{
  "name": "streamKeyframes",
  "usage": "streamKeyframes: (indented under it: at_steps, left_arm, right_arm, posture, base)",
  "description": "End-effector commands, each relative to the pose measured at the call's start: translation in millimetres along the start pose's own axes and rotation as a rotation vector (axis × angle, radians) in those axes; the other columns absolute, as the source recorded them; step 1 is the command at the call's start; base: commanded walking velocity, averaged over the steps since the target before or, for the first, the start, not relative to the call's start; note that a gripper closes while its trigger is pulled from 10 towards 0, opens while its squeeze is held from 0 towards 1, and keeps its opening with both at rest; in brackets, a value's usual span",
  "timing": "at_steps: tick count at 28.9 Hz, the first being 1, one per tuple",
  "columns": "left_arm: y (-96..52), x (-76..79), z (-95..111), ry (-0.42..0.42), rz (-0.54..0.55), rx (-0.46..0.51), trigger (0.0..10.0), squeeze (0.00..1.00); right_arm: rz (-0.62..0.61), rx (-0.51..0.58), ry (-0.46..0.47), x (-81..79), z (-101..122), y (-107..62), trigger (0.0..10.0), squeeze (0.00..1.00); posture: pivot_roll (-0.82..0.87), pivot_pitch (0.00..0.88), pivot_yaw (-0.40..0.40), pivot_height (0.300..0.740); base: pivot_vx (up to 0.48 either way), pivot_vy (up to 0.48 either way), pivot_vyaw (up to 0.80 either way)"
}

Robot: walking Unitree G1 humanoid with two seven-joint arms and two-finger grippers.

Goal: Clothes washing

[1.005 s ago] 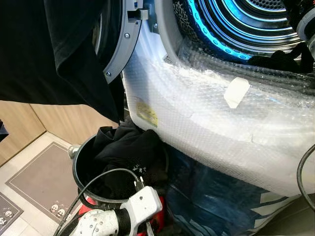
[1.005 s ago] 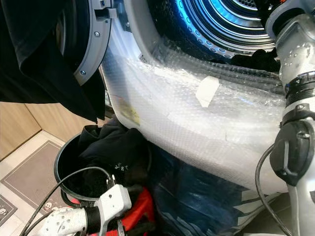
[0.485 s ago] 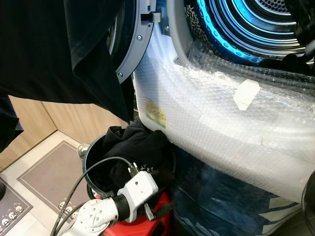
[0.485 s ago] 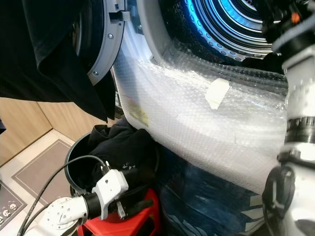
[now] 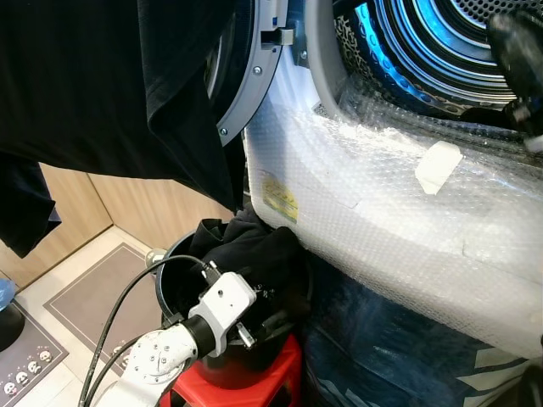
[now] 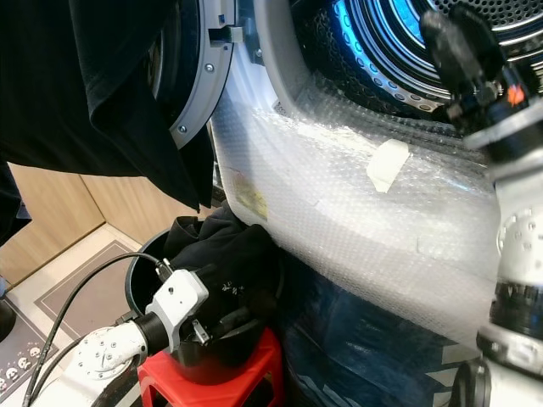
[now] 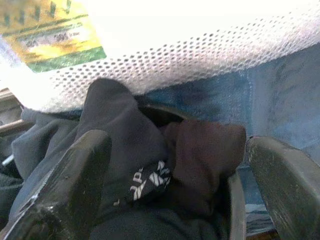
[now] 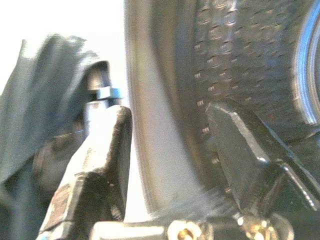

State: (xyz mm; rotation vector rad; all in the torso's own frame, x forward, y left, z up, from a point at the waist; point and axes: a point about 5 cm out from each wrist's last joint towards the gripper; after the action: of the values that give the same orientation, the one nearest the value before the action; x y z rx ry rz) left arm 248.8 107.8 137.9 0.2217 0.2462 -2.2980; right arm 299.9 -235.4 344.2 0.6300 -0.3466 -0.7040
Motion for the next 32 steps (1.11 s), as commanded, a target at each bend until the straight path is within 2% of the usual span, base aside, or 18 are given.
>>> streamKeyframes:
  at_steps: [1,3,6,8,15,20,23,32]
  left_arm:
    - [-1.5,0.0,-4,-0.011,0.014,-0.017,10.0,0.00]
    - [-2.8,1.1,-7,-0.017,0.021,-0.029,10.0,0.00]
    - [-4.3,1.2,-9,-0.032,0.037,-0.040,10.0,0.00]
    - [-6.9,1.9,-11,-0.043,0.055,-0.045,10.0,0.00]
    - [-10.5,-0.1,-18,-0.082,0.097,-0.071,10.0,0.00]
    - [-13.0,-1.8,-22,-0.095,0.118,-0.094,10.0,0.00]
    - [-18.7,-0.6,-31,-0.143,0.132,-0.146,10.0,0.00]
    - [-24.8,-3.4,-41,-0.211,0.193,-0.181,10.0,0.00]
  right_arm:
    - [0.075,0.028,0.015,-13.7,7,0.1,10.0,0.00]
    - [0.138,0.004,0.050,-27.7,1,-4.9,10.0,0.00]
    - [0.206,-0.049,0.079,-39.9,-7,-10.5,10.0,0.00]
    - [0.283,-0.145,0.136,-57.7,-22,-23.6,10.0,0.00]
    - [0.340,-0.269,0.200,-77.6,-44,-41.2,10.0,0.00]
    - [0.351,-0.341,0.223,-84.5,-55,-50.3,10.0,0.00]
    - [0.325,-0.386,0.241,-86.1,-63,-56.8,10.0,0.00]
    - [0.297,-0.409,0.250,-88.2,-66,-64.8,10.0,0.00]
  posture:
    - [-0.01,0.066,0.022,0.740]
    - [-0.01,0.065,0.022,0.740]
    - [-0.01,0.066,0.020,0.740]
    - [-0.01,0.066,0.017,0.740]
    - [0.00,0.071,0.016,0.740]
    - [0.00,0.076,0.018,0.740]
    - [-0.01,0.078,0.020,0.740]
    - [-0.02,0.085,0.022,0.740]
  base:
    - [0.000,0.000,0.00]
    - [0.000,0.000,0.00]
    - [0.000,0.000,0.00]
    - [0.000,0.000,0.00]
    - [0.000,0.000,0.00]
    - [0.000,0.000,0.00]
    - [0.000,0.000,0.00]
    - [0.000,0.000,0.00]
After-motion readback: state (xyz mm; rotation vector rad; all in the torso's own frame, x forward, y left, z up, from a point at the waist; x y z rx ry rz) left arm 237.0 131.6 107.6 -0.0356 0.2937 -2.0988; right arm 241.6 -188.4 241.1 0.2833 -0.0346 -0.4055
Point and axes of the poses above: a point about 5 cm out from each wrist's last joint towards the gripper, its own y axis pointing out of the wrist towards the gripper, its own z axis along the axis of the wrist's last joint, x = y × z, and after that the axes turned 4 degrees about -y, right-handed
